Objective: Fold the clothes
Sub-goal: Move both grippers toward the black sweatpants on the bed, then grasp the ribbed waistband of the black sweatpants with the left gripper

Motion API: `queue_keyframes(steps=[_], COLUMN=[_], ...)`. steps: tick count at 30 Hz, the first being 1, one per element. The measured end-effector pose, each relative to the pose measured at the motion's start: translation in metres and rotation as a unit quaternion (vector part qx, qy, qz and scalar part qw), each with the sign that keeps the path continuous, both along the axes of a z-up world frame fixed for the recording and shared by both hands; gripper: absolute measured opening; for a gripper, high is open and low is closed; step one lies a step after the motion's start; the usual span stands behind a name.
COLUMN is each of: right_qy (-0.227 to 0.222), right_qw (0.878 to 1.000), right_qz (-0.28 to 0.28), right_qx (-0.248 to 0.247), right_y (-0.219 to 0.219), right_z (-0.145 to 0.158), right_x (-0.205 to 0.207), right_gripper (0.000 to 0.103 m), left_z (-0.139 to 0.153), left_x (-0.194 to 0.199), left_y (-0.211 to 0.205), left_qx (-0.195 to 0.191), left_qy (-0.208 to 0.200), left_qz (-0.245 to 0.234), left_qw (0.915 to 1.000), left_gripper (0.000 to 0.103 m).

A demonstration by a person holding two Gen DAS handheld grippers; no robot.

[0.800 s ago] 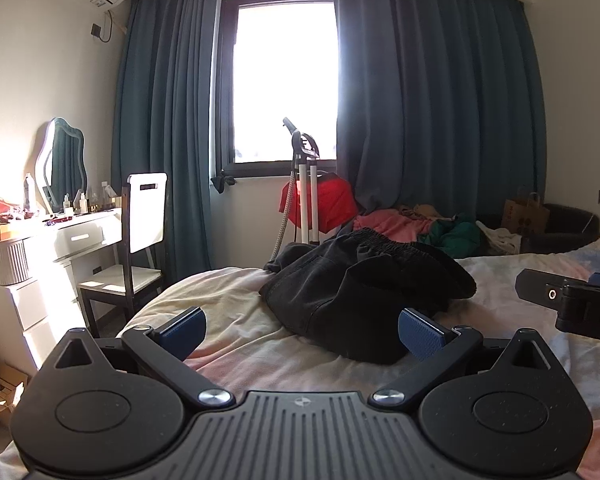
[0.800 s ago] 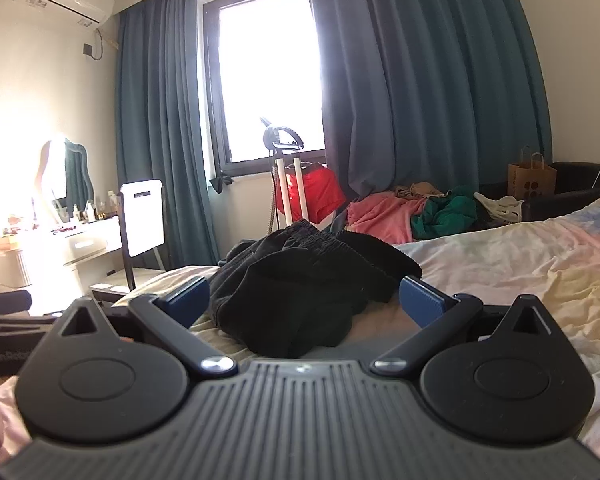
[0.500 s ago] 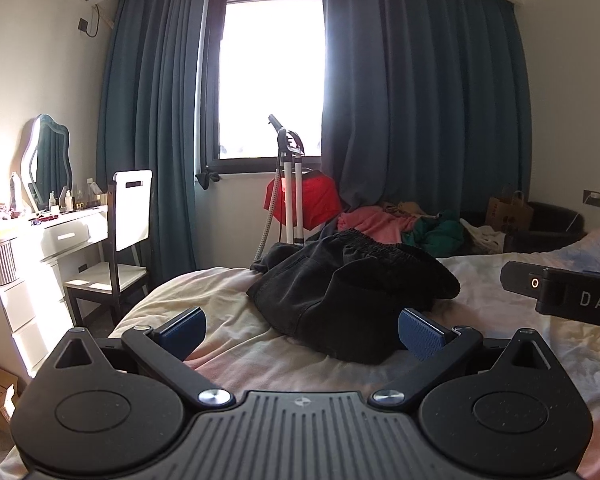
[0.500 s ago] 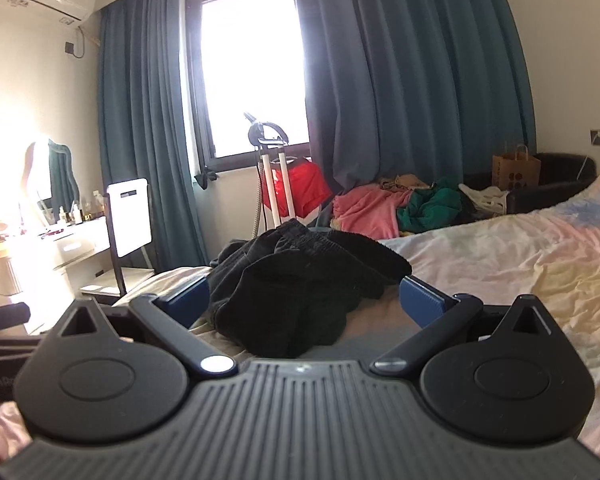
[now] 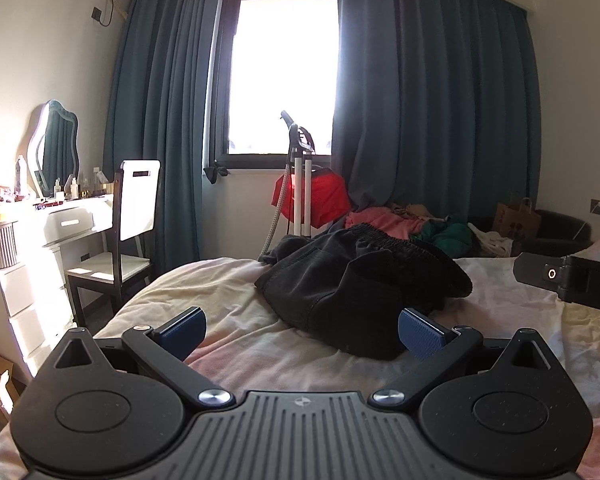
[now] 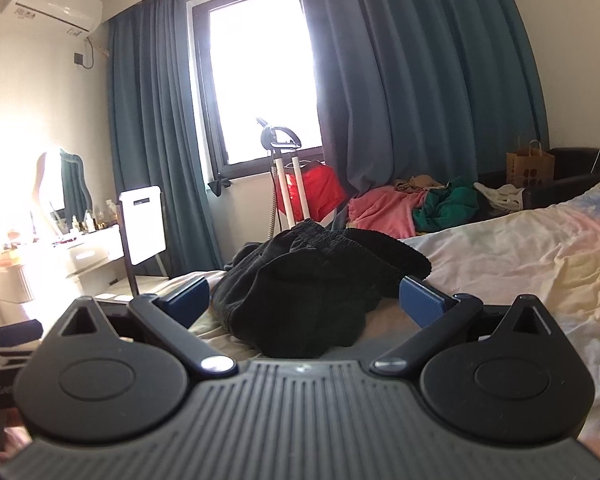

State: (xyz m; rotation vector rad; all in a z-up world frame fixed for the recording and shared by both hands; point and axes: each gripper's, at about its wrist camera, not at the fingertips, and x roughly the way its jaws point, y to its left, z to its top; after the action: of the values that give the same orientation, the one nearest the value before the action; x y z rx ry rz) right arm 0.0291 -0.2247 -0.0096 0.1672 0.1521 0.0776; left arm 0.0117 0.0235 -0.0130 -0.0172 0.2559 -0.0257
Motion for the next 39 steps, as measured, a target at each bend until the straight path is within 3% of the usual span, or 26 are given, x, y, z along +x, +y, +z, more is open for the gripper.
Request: queue_keyframes(steps=[6,12,16,22,25,29,32,37,39], right_qy=[0.024,-0.023,-0.039,-0.05,-0.061,0.014,0.031,0.084,0.104], right_qw=[0.999,0.999,0.999,0.996,0.991,0.984,0.986,0.985,0.981], right_qz=[0.013,-0.011,-0.001,-0.01,-0.012,-0.024,-0.024,-0.025,-0.023], right_qx=[-0.018,-0.033,0.011,0.079,0.116,0.178,0.165,0.149,0.165], right_y=[0.006,0.01,-0.003,-0.024,-0.04,-0.067,-0.074,-0.078,-0.084], right_z=[-0.011,-0.001,0.004,0.034,0.054,0.058,0.04,0.005,-0.004], right_x=[0.002,-0.013,-0.019,-0.009,0.001,0.036,0.047,0.061,0.067], right_gripper=[0.103,0.103,0.103,0.103,0.103,0.103,0.101,0.073,0.07], left_z=[-0.006,-0.011,-0.014,-0.02,-0.026,-0.029,-0.029,-0.023,-0.014], left_x=[0.01,0.012,0.014,0.014,0.022,0.041,0.07,0.159,0.198], left_y=[0.006,0.006,0.004,-0.003,-0.001,-0.005,-0.015,-0.033,-0.041], left_qx=[-0.03,-0.042,-0.067,-0.035,-0.039,-0.04,-0.032,-0.036,-0.056], left_qy=[0.016,0.022,0.034,0.038,0.054,0.068,0.083,0.123,0.116], left_qz=[-0.003,0.006,-0.006,-0.007,-0.001,0.0,0.011,0.029,0.017], left_qw=[0.9994,0.9989,0.9971,0.9987,0.9977,0.9969,0.9959,0.9913,0.9915], left_gripper=[0.103,0.103,0.103,0.103,0.103,0.103,0.103,0.102,0.103])
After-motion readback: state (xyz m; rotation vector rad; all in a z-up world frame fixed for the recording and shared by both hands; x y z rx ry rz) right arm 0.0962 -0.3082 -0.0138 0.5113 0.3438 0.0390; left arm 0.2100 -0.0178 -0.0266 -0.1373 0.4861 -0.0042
